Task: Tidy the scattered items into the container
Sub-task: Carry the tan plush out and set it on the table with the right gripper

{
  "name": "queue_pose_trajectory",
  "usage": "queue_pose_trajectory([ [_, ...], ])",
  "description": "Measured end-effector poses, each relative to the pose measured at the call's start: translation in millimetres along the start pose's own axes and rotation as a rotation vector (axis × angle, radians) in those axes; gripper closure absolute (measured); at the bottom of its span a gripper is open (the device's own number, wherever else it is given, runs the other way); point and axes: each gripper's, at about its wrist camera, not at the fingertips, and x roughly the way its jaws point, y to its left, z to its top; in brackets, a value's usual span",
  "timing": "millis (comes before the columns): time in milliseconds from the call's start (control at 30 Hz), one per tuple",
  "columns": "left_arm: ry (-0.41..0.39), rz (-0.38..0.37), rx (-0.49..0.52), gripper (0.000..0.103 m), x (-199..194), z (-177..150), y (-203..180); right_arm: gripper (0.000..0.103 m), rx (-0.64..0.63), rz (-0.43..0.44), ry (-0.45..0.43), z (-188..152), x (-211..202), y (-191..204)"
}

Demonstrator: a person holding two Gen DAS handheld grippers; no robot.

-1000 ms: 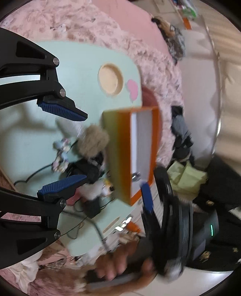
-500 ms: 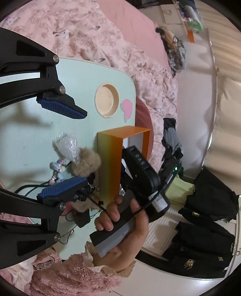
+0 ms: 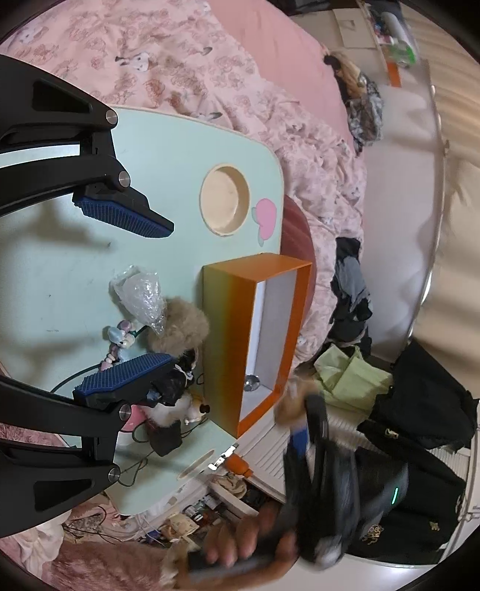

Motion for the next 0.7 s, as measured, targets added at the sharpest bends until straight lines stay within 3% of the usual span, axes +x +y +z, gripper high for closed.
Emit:
queue_pose_trajectory([
  [200,0.015,-0.012,-0.005,0.039,5,-1,-3,0.06,0.02,0.004,-0.03,-65,-24,-14],
  [333,0.028,-0.011,0.0,0.039,8,-1,-9,0.06,0.023,0.015,0.007,-107,0,-15],
  [500,0.033,-0.014,0.0,0.038,9,0,-13,0.06,0.054,0.024,0.058,-136,37,-19],
  [700,0.039,-0.018,-0.002,0.037,9,2,-16,0.051,0.002,-0.046,-0.069,-143,32,-13],
])
